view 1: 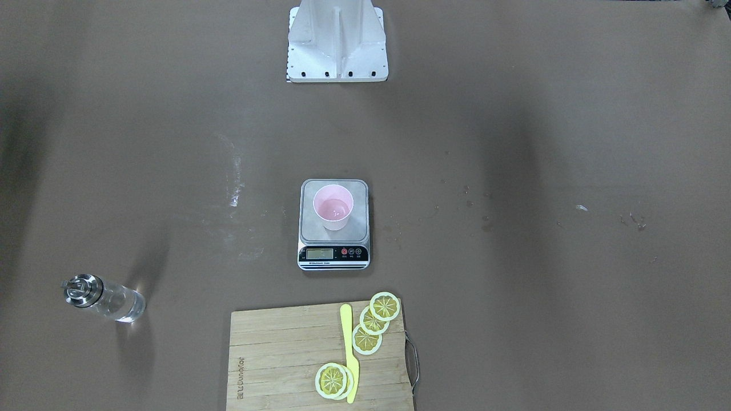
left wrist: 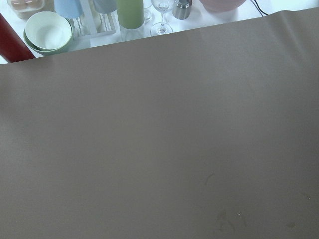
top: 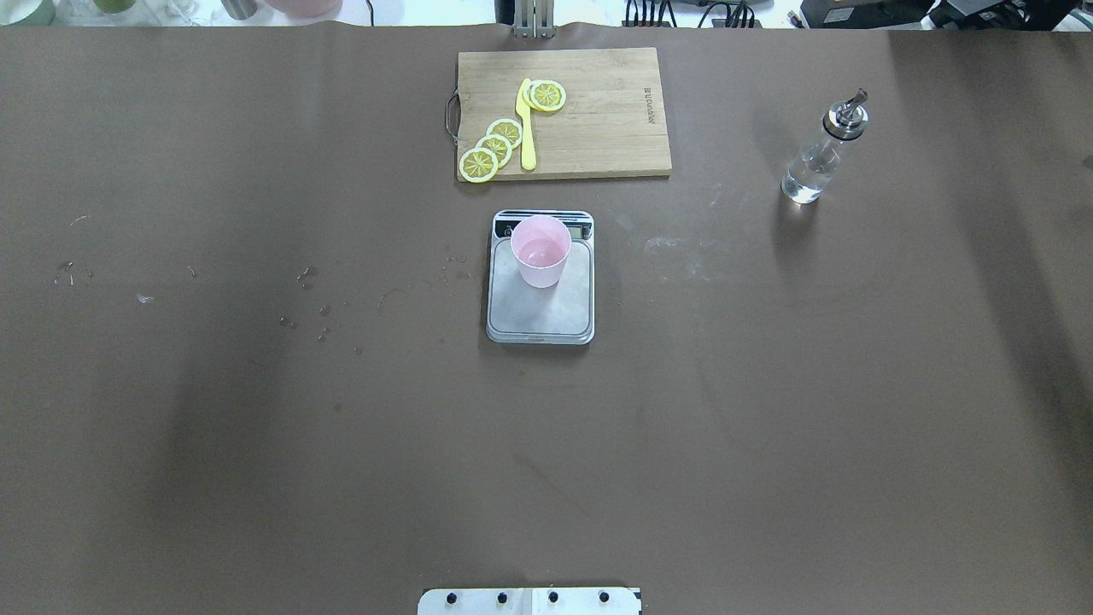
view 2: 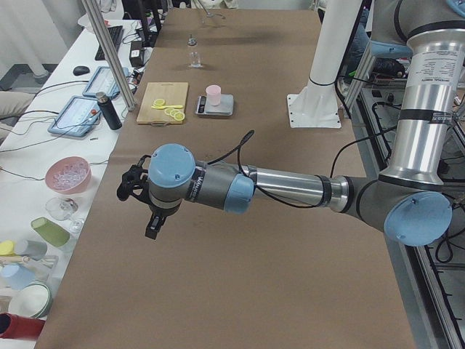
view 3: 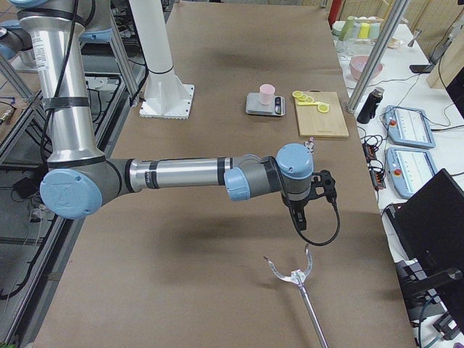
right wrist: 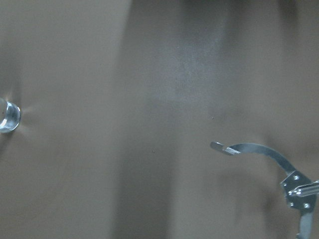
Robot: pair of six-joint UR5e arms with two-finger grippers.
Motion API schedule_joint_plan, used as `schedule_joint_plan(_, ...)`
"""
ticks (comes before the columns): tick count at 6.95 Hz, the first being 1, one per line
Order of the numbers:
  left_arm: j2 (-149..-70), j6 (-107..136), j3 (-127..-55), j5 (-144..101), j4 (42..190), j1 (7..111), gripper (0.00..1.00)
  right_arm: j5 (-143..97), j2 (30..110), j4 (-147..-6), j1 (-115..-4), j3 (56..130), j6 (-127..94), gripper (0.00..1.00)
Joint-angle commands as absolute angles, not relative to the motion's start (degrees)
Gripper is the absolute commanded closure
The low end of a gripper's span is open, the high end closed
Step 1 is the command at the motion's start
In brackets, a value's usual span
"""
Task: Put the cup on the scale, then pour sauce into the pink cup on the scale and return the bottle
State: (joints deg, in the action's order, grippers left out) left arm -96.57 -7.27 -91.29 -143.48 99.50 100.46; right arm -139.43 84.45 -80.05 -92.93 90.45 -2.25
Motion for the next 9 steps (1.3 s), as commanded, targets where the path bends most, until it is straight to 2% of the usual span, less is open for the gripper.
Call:
schedule_joint_plan(1, -95.6, -7.1, -92.5, -143.4, 99.2, 100.5, 0.03, -139.5, 85.7, -92.3, -94.7, 98.6, -1.1, 0.0)
schedule_joint_plan(2, -94.1, -6.8, -93.9, -143.4, 99.2, 100.5, 0.03, -138.3, 86.0, -100.9, -94.4, 104.0, 0.4, 0.0)
schedule_joint_plan(3, -93.7, -6.6, -94.5, -143.4, 99.2, 100.5, 0.03, -134.1, 86.1, -102.8, -93.9, 105.4, 0.8, 0.0)
schedule_joint_plan(9, -93.2, -6.7, -95.1, -143.3, 99.5, 100.6, 0.03, -135.0, 86.5, -103.9, -94.7, 108.2, 0.0, 0.0)
